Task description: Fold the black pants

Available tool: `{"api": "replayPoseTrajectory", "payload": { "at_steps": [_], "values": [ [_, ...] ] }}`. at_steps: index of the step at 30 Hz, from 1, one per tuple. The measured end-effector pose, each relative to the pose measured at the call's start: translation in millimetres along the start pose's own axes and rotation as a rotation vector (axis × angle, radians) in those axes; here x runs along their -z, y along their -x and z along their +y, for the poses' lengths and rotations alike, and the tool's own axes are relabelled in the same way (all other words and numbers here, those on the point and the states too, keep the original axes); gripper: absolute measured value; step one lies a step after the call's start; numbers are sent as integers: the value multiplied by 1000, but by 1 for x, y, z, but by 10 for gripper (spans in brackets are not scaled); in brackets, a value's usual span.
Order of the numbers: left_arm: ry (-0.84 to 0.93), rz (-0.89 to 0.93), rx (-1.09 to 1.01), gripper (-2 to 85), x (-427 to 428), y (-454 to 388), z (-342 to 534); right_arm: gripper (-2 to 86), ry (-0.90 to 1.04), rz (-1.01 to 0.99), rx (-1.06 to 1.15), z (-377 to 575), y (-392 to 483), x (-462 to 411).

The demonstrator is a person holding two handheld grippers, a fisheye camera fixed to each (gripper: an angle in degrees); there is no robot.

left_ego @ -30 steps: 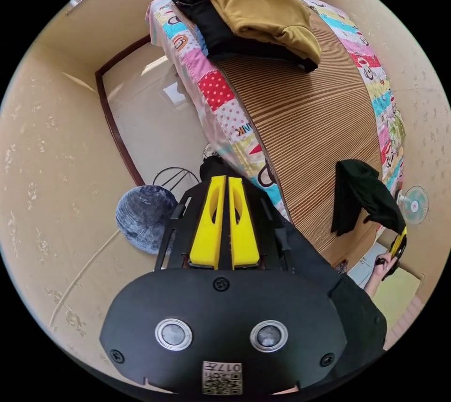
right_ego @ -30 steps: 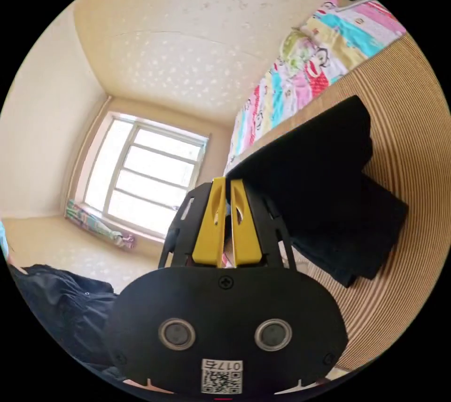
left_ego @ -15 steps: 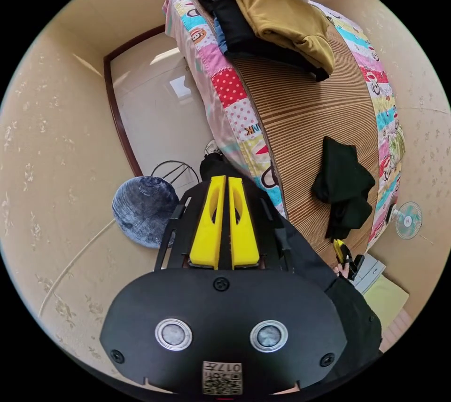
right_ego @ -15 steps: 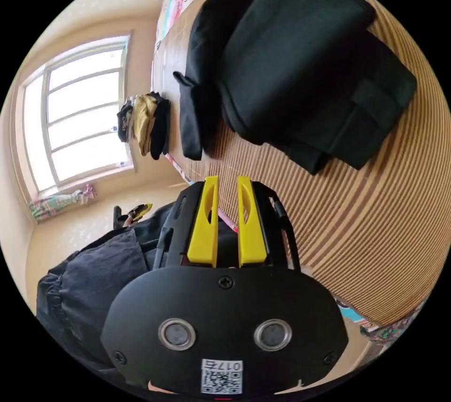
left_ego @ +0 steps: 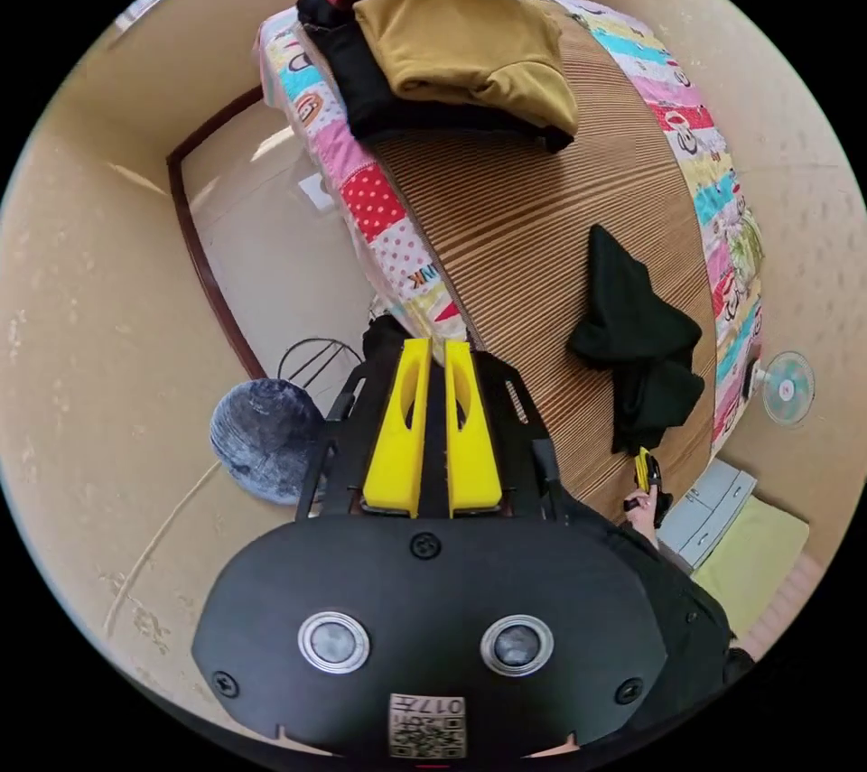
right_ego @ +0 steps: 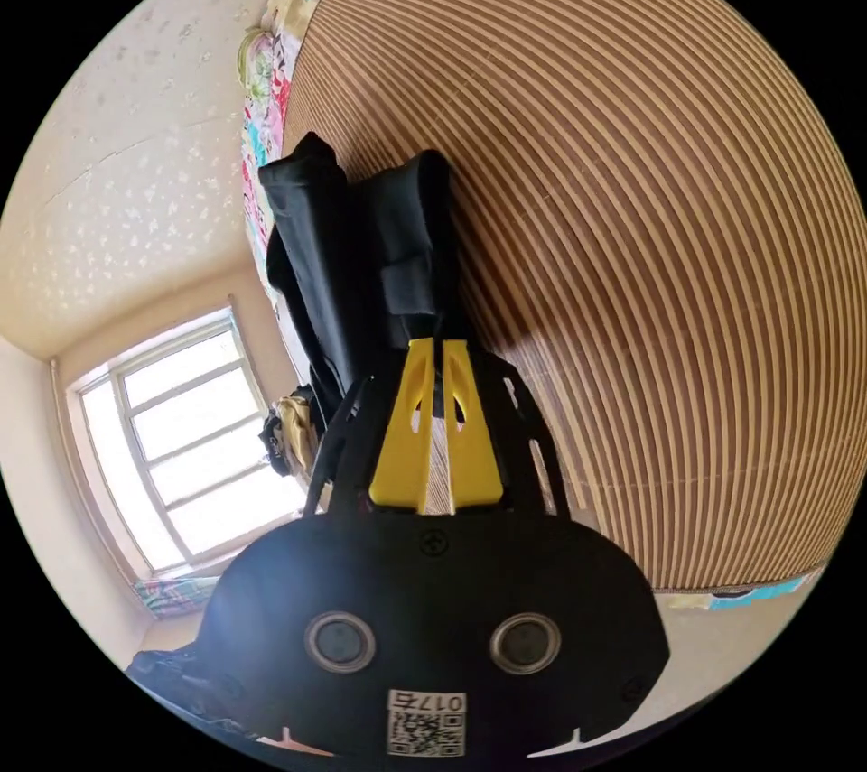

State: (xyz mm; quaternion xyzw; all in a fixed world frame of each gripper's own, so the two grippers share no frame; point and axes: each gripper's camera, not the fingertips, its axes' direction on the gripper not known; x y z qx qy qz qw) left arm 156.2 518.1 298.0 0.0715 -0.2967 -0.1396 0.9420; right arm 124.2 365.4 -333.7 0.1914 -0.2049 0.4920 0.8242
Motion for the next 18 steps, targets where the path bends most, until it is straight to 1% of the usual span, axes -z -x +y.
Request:
{"api": "replayPoseTrajectory", "payload": {
  "at_steps": [1,2,3,4,6,7,8,9,10,11,12,13,15,18],
  "values": [
    [-11,32,-42,32,-1,-11,-1,27,-22,-117,63,8,10,3],
    [-17,101,-138,36,-5,-35,-3,22,-45,-279,139,15,21,9],
    [-17,153,-236,38,-9,-62,-3,19,-50,-331,148,17,27,13],
    [-18,170,-284,40,-11,-77,-2,16,-47,-378,197,21,44,19],
    [-35,226,-476,52,-18,-146,8,13,-31,-397,325,26,82,30],
    [-41,247,-524,54,-19,-164,11,11,-5,-395,412,29,110,35],
    [-55,296,-626,59,-20,-203,21,10,23,-387,498,35,139,40],
    [-70,342,-734,65,-20,-243,34,10,36,-385,540,39,154,42],
    [-76,360,-790,69,-19,-263,42,9,59,-397,618,49,182,45],
    [-92,380,-905,77,-18,-303,59,9,85,-432,681,60,208,49],
    [-115,372,-1001,87,-15,-337,78,9,94,-457,708,66,219,51],
    [-133,364,-1046,91,-12,-354,88,10,110,-511,759,78,240,57],
    [-212,359,-1222,118,-2,-405,130,10,131,-584,830,99,268,67],
    [-271,343,-1386,130,2,-445,180,10,174,-676,959,137,311,86]
  ]
}}
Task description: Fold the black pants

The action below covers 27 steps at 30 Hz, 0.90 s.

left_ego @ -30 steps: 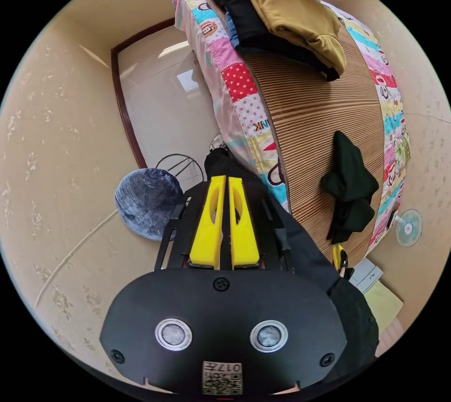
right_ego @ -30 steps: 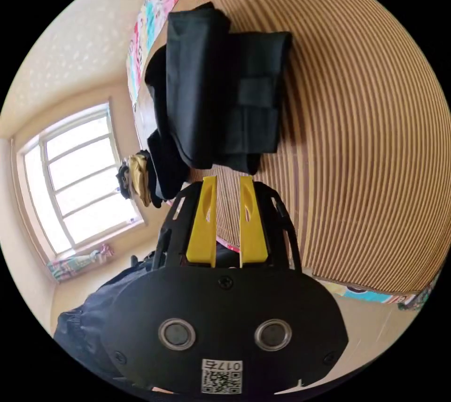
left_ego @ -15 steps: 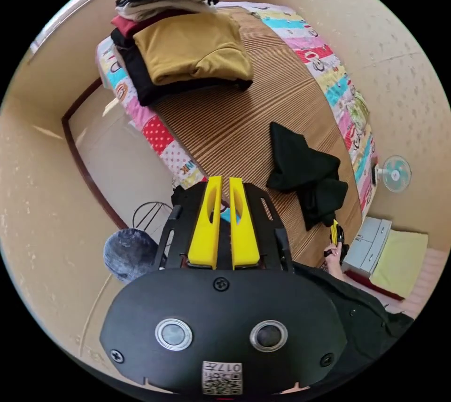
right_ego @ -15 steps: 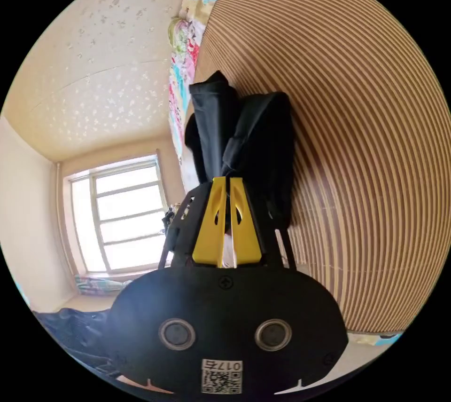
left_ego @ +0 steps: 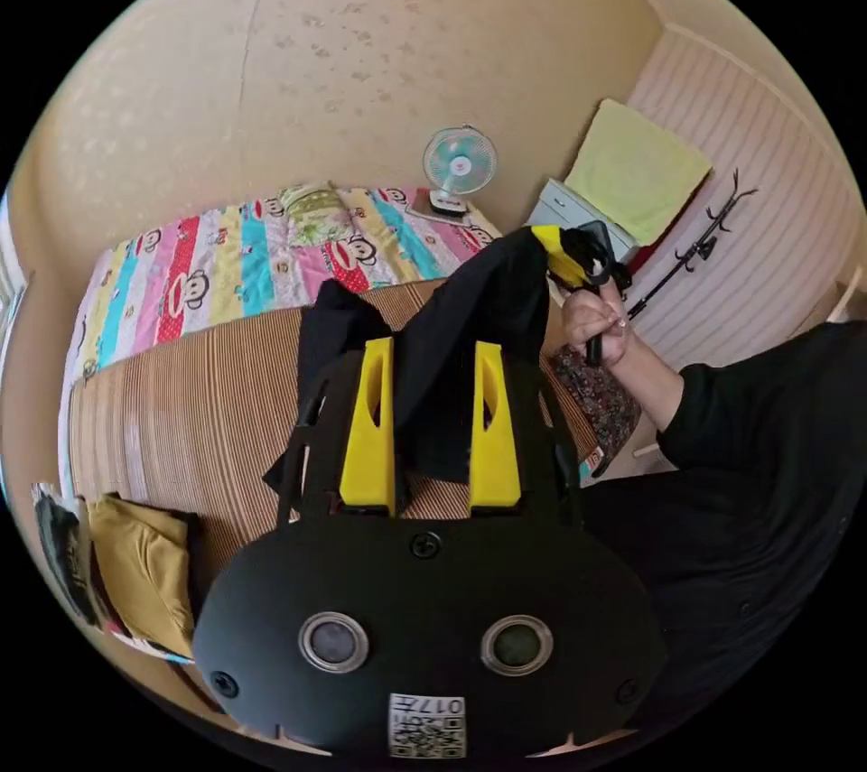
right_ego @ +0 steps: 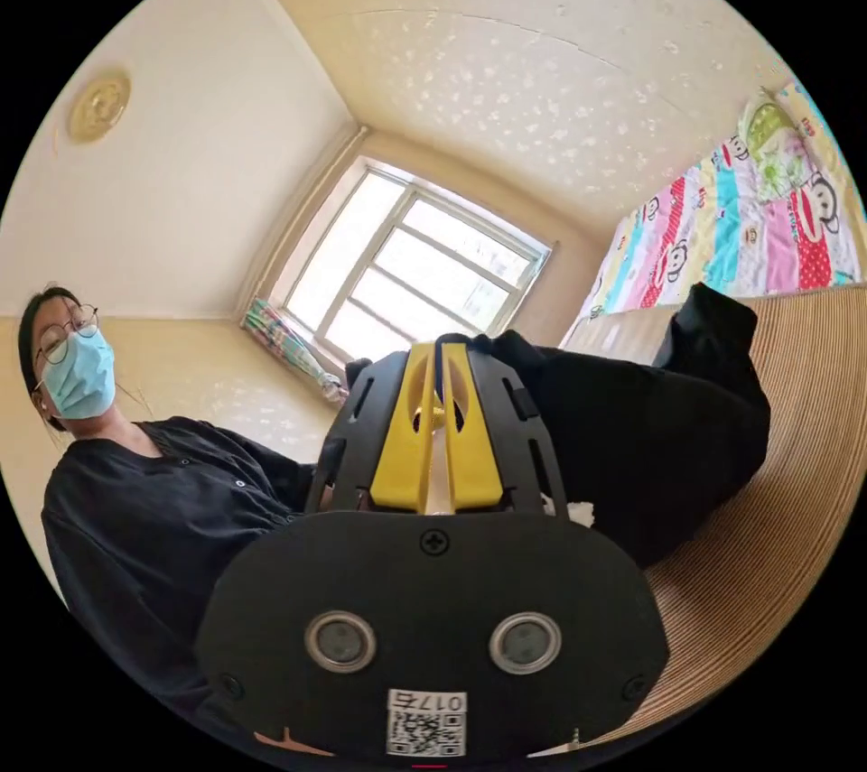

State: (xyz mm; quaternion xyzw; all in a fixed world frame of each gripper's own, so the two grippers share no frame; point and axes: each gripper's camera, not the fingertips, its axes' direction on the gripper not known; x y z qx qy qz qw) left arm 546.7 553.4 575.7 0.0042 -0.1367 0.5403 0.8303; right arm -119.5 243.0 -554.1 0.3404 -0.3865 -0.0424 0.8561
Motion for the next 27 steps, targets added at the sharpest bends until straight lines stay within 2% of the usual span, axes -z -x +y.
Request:
{"api": "replayPoseTrajectory", "payload": {
  "at_steps": [4,5,8,10,12,14,18,20,22,25,27],
  "values": [
    [-117,-213,-9,131,6,-46,-12,9,91,-13,69,-2,60,-35],
    [-190,-259,-16,93,15,-60,-13,9,103,-53,81,1,72,-42],
    [-279,-243,-145,44,38,-95,-23,10,61,-220,99,14,98,-47],
    [-323,-243,-259,49,53,-120,-28,11,33,-273,111,19,114,-48],
    [-374,-195,-383,65,70,-146,-28,11,15,-263,151,22,136,-50],
    [-373,-165,-405,72,77,-158,-29,11,60,-195,231,26,170,-64],
    [-279,-54,-504,113,76,-179,-33,10,96,-127,321,38,214,-96],
    [-274,-33,-484,131,75,-182,-36,10,114,-132,323,44,228,-118],
    [-304,-55,-423,127,78,-178,-40,10,137,-142,321,51,237,-137],
    [-384,10,-412,73,89,-174,-39,12,152,-116,352,65,256,-165],
    [-464,139,-318,33,102,-160,-44,14,133,-102,368,72,266,-173]
  ]
}}
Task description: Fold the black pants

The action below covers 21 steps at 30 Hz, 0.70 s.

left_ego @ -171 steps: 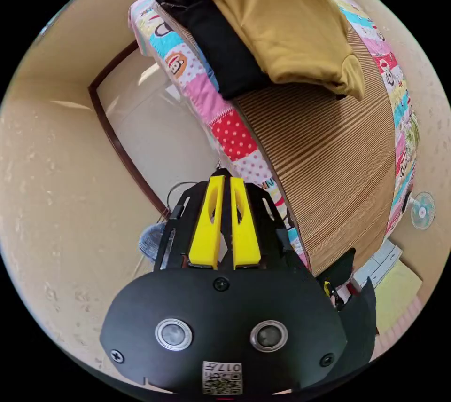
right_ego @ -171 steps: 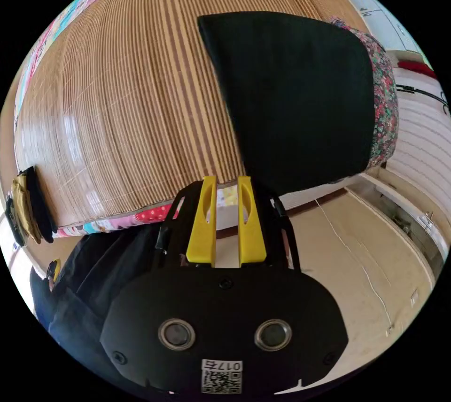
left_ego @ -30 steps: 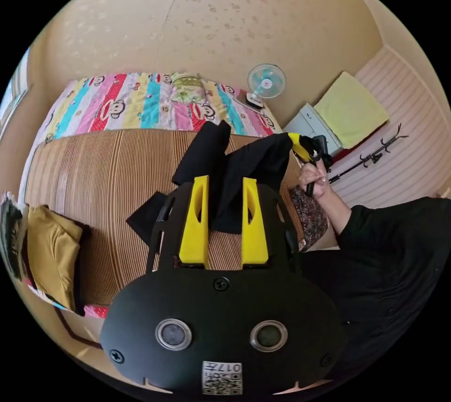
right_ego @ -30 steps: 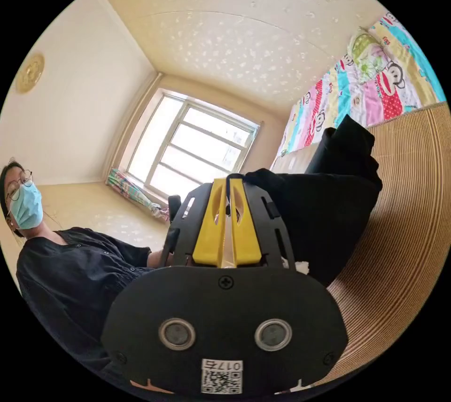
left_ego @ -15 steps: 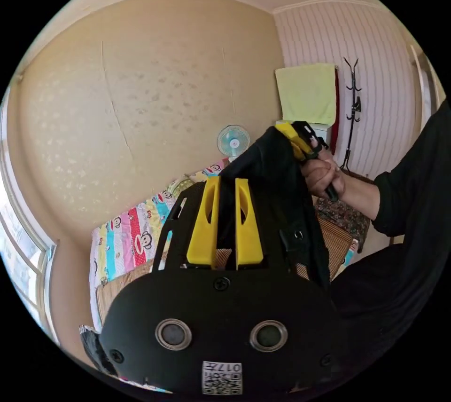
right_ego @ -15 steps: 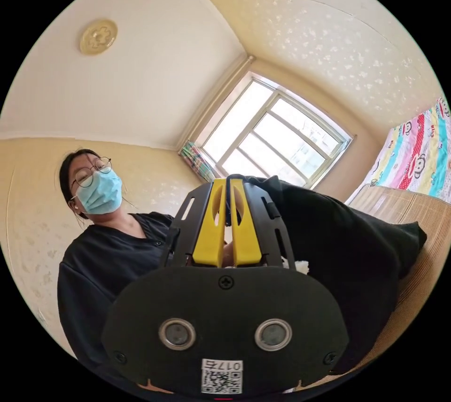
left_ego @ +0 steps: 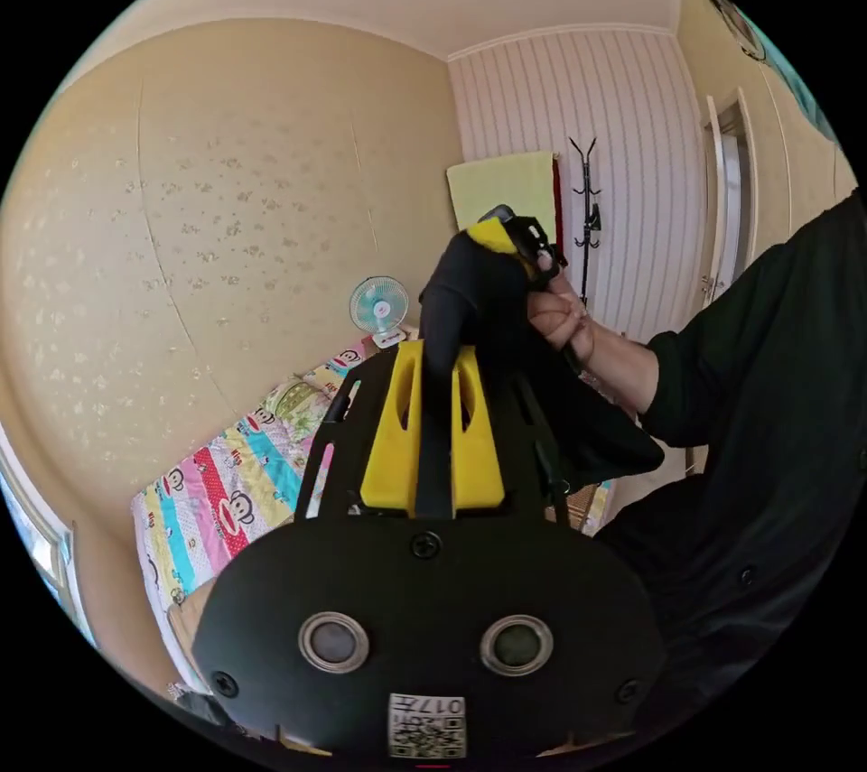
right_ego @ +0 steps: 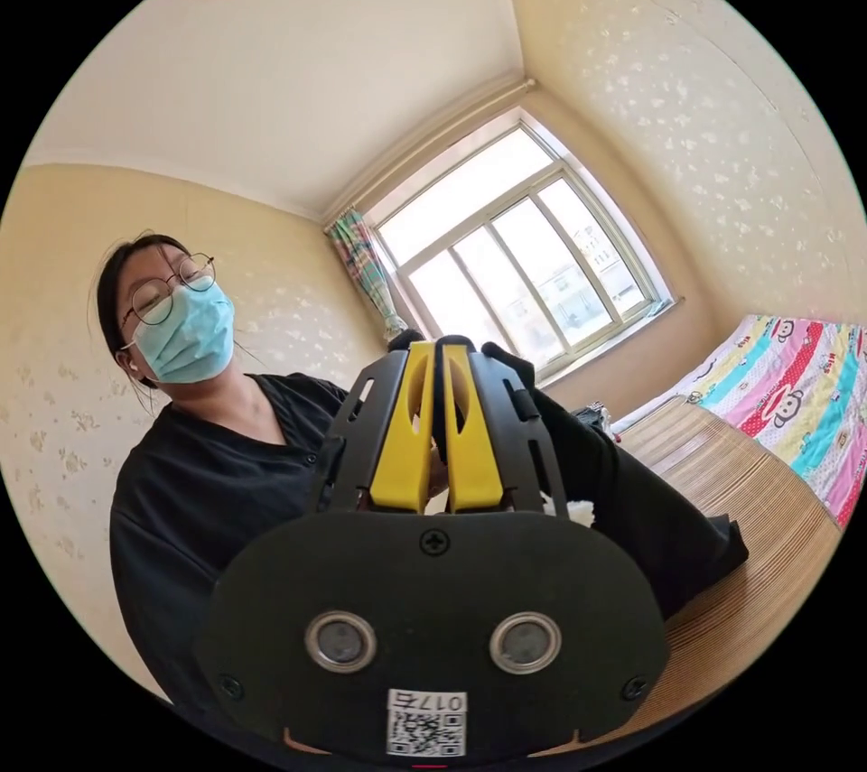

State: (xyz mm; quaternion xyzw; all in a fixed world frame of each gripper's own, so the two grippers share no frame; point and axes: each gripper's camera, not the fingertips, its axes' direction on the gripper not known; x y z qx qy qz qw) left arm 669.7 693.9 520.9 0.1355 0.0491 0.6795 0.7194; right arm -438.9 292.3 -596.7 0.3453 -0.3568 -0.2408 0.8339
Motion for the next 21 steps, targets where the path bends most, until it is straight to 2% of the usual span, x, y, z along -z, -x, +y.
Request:
{"api": "replayPoseTrajectory", "payload": {
  "at_steps": [4,9,14,17,21],
  "values": [
    [-123,119,172,14,7,26,-14,18,-32,39,128,12,44,-14],
    [-208,151,113,7,20,23,-57,30,-195,236,159,70,99,4],
    [-305,221,163,8,36,36,-92,66,-166,805,20,190,142,-24],
    [-335,219,144,10,48,37,-115,107,-159,977,0,252,159,-71],
    [-354,237,107,14,60,32,-143,152,-276,1033,72,297,187,-131]
  ]
}}
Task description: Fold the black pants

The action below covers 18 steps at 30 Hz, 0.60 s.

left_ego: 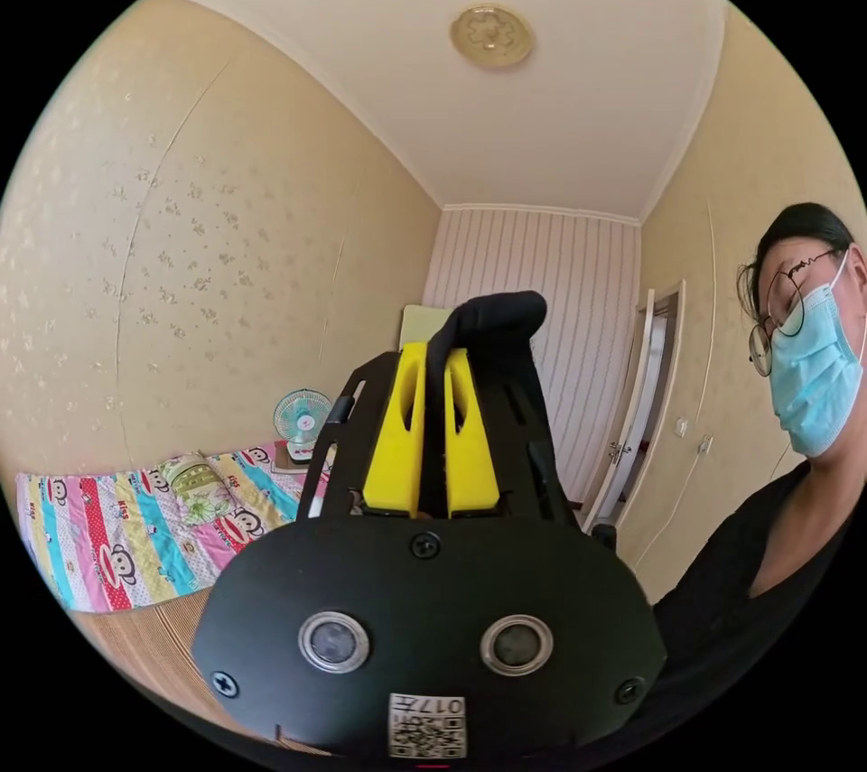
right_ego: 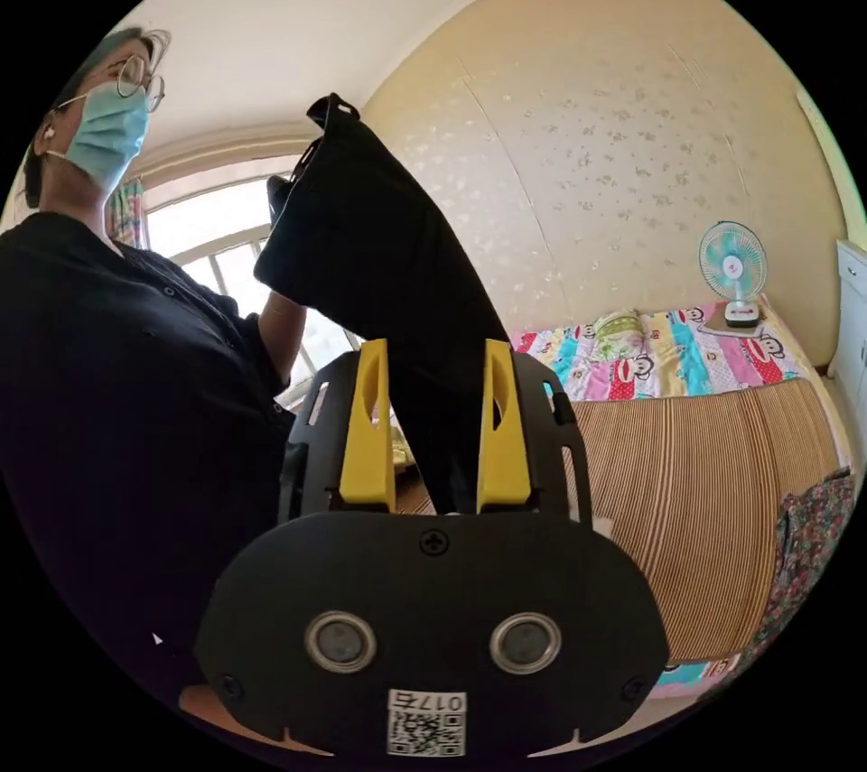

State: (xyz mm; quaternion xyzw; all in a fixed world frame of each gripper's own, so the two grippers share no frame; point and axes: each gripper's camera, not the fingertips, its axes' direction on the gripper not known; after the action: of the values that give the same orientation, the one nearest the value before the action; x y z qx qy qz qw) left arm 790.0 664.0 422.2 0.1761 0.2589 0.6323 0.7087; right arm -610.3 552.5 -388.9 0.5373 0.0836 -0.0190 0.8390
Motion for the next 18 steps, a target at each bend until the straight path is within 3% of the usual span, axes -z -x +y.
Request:
{"api": "replayPoseTrajectory", "payload": {
  "at_steps": [3,7,9,11,15,18],
  "values": [
    [-11,27,-8,15,3,-6,-14,193,-106,138,77,9,47,-5],
    [-17,35,-19,17,18,-10,-28,212,-125,234,362,-13,103,-23],
    [-45,4,-27,18,38,-10,-35,190,-141,213,463,-24,121,-24],
    [-70,-27,-23,19,58,-6,-39,73,-210,265,550,-37,140,-21],
    [-98,-22,-1,23,106,14,-48,40,-298,407,469,-73,144,-10],
    [-100,9,-9,26,142,27,-55,31,-297,369,493,-101,151,-11]
  ]
}}
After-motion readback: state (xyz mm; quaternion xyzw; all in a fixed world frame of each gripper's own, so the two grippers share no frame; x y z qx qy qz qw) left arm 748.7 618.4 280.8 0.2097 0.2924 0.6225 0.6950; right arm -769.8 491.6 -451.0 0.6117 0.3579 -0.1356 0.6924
